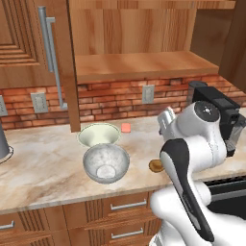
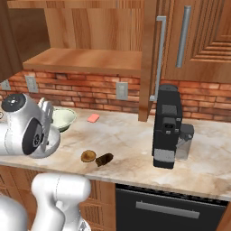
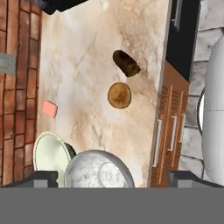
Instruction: Pick both bowls and place them on the counter. Then place the bread in one bowl and place the sweet potato in the other bowl.
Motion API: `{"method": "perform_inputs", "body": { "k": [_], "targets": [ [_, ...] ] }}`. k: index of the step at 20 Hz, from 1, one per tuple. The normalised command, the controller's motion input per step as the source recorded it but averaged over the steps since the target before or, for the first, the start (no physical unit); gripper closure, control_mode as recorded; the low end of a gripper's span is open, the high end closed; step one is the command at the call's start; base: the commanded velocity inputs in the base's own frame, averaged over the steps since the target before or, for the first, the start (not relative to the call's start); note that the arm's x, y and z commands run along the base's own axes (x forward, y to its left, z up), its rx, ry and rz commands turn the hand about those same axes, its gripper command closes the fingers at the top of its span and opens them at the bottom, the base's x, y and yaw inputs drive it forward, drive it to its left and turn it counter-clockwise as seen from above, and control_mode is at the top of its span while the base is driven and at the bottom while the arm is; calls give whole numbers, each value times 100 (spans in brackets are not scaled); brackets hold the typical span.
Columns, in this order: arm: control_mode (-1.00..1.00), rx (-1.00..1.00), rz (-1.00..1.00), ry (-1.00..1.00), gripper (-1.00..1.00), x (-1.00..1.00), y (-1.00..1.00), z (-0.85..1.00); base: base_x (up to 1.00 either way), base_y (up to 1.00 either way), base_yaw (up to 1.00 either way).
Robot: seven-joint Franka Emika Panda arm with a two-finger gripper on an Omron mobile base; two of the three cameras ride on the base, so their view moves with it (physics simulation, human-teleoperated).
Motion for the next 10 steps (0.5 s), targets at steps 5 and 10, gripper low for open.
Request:
{"method": "perform_inputs", "body": {
  "k": [5, 10],
  "targets": [
    [-100, -7, 17, 0, -100, 10, -45, -4, 0, 0, 0],
    [-100, -7, 26, 0, -100, 28, -28, -7, 0, 0, 0]
  ]
}}
